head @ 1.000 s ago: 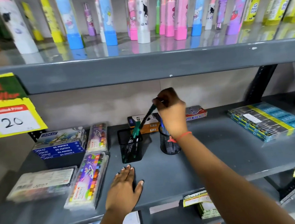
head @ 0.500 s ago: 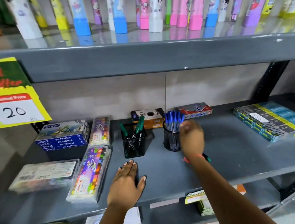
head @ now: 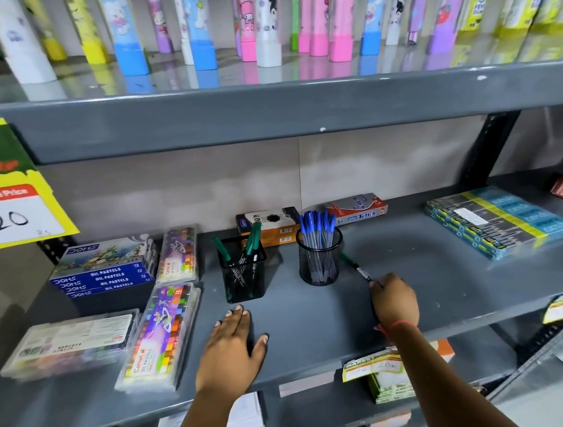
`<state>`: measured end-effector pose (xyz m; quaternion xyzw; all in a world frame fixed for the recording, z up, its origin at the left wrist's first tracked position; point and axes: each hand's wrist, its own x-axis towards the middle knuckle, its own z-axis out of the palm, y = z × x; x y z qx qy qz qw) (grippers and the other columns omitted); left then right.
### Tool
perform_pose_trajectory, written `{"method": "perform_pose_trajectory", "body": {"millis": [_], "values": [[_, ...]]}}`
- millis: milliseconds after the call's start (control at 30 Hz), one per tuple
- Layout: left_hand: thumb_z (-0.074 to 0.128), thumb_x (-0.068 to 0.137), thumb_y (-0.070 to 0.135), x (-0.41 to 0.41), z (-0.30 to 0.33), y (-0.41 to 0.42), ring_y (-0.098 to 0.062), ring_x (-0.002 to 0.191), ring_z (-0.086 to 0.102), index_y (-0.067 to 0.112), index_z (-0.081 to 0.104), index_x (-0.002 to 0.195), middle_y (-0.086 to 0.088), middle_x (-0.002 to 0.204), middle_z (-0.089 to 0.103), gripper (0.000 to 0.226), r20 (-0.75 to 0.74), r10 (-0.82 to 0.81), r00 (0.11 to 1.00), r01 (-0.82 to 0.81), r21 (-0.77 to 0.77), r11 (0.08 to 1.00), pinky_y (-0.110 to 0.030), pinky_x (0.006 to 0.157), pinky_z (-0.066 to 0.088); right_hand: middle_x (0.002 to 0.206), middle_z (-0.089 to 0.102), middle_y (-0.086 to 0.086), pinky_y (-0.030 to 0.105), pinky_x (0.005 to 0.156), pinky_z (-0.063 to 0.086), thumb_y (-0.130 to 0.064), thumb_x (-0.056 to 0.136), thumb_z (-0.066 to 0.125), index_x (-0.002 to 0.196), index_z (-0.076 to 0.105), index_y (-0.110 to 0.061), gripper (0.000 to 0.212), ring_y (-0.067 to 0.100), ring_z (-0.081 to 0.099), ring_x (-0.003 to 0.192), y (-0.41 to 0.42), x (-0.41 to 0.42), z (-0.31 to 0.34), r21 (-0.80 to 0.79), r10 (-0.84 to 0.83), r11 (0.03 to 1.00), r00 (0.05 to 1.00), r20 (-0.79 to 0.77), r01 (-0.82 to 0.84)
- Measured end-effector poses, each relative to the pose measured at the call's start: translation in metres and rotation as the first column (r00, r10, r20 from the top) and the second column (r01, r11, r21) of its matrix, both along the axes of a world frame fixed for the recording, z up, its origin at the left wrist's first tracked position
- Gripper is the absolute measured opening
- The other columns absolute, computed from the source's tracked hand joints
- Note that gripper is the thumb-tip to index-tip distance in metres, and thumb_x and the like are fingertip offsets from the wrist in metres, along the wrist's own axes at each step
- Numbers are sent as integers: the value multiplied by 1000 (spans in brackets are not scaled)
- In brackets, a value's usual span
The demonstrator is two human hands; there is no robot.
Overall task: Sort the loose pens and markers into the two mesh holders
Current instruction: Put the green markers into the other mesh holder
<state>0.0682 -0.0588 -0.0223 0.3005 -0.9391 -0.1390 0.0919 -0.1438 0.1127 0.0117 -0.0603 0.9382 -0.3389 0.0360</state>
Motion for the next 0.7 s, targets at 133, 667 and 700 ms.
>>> {"method": "perform_pose_trajectory", "body": {"millis": [133,667,700], "values": [[34,94,50,2,0,0,-15,144,14,16,22,145,-1,156,20,62,-27,-4,1000,5,26,1000,-27,117,4,82,66,27,28,61,47,-19,94,51,94,67,4,28,34,62,74,1,-6,17,-504,-205,815,956,209,285],[33,93,53,1,-3,-1,-13,144,13,18,22,145,1,157,18,64,-30,5,1000,-4,15,1000,-25,116,2,72,60,1,15,60,54,3,90,55,76,55,-14,22,10,59,67,-113,56,89,-783,609,549,782,134,-293],[33,93,53,0,-3,-1,-13,144,13,18,22,145,1,157,18,64,-32,5,999,-5,14,1000,-25,116,2,71,59,3,19,64,55,2,89,57,80,59,-6,12,11,58,66,-121,56,90,-722,595,598,796,110,-347]]}}
